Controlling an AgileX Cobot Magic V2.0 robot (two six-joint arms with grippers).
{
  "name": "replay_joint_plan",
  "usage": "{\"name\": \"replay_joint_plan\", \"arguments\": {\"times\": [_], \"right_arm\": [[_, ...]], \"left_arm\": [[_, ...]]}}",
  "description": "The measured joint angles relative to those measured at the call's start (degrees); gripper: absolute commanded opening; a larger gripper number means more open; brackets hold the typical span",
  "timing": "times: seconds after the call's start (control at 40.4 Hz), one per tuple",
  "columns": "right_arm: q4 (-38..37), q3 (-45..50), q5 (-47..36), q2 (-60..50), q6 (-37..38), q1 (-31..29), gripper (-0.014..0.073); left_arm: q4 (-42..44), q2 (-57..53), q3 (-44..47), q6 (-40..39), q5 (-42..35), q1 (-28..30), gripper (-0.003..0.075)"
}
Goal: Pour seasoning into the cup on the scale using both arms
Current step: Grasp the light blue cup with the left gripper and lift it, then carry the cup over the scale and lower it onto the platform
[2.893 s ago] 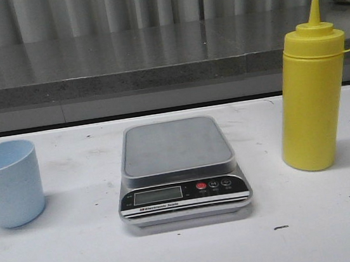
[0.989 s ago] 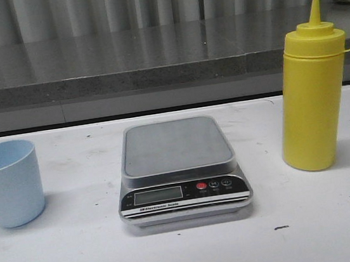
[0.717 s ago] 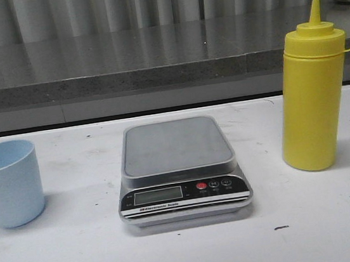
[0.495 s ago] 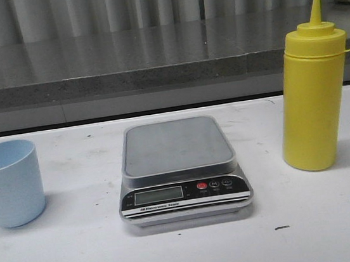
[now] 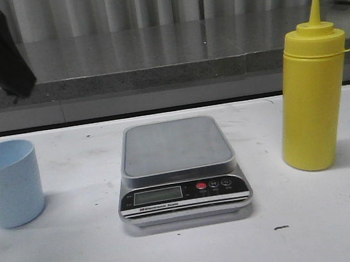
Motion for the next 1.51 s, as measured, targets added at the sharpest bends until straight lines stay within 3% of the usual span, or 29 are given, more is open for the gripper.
{"name": "replay_joint_plan", "arguments": {"times": [0.173, 0.519, 0.593, 0.841, 0.964, 1.236, 1.508], "right_arm": [[0.0, 0.0, 0.3, 0.0, 0.0, 0.0, 0.0661], [0.0, 0.0, 0.3, 0.0, 0.0, 0.0, 0.0661], [0.0, 0.0, 0.3, 0.0, 0.0, 0.0, 0.0661], [0.0, 0.0, 0.5, 0.0, 0.0, 0.0, 0.0661], [0.0, 0.0, 0.7, 0.0, 0.0, 0.0, 0.0661], [0.0, 0.0, 1.0, 0.0, 0.0, 0.0, 0.0661], [0.0, 0.0, 1.1, 0.0, 0.0, 0.0, 0.0661]], "left_arm": [[1.0, 9.0, -3.6, 0.1, 4.1, -0.3, 0.0638], [2.4, 20.1, -4.6, 0.3, 4.1, -0.3, 0.061], [2.6, 21.4, -4.6, 0.3, 4.1, -0.3, 0.0533], [3.0, 21.8, -4.7, 0.3, 4.2, -0.3, 0.0129], [3.0, 21.8, -4.7, 0.3, 4.2, -0.3, -0.002], [3.2, 21.8, -8.9, 0.8, 9.4, -0.3, -0.002], [2.7, 23.6, -25.7, 3.3, 20.7, -3.5, -0.002]]}}
